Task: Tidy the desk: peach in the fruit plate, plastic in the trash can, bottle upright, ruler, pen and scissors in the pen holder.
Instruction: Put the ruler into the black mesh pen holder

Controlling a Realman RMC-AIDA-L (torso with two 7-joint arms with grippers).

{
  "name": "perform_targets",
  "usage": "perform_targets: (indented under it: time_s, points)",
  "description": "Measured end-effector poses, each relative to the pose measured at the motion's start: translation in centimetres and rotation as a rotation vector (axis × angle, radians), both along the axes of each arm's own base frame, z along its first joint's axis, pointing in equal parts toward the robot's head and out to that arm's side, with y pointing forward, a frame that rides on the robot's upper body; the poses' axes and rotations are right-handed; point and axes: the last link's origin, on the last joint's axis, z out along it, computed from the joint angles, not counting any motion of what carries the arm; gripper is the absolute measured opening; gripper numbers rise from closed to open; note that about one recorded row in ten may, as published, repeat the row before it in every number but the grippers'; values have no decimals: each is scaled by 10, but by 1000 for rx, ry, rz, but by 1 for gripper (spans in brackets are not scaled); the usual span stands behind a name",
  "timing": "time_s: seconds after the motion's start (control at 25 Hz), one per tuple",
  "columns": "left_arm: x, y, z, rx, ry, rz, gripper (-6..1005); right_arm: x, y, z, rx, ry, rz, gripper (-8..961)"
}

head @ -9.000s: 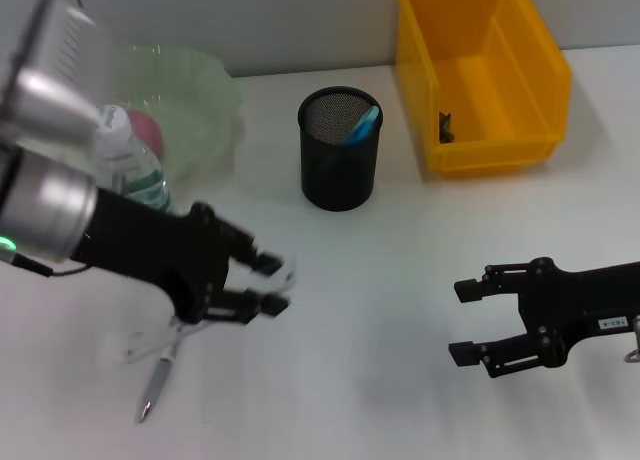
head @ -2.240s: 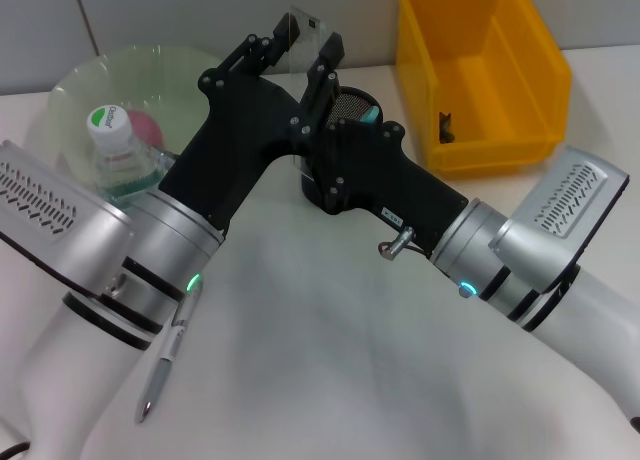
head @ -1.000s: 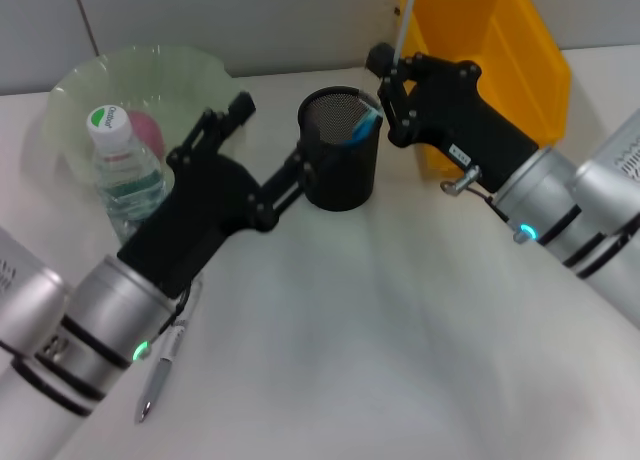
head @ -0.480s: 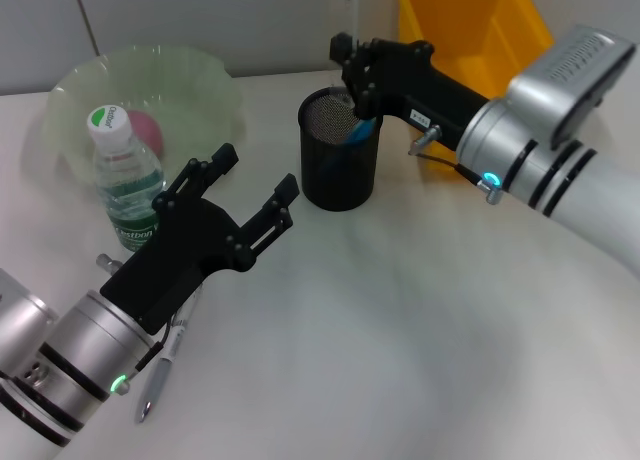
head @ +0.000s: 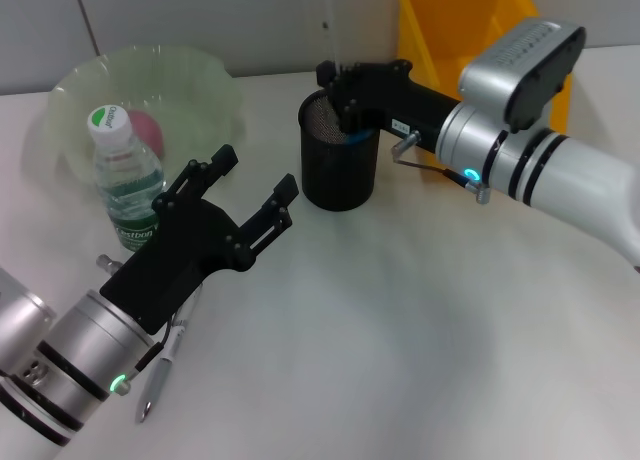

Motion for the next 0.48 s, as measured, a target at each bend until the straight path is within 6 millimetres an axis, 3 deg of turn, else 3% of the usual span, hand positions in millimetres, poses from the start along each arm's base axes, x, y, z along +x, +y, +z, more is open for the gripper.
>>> perform_targets:
  time_s: [0.48]
  points:
    - [2, 2, 0, 2, -2, -7, 798, 8, -1, -2, -4, -19, -36, 139]
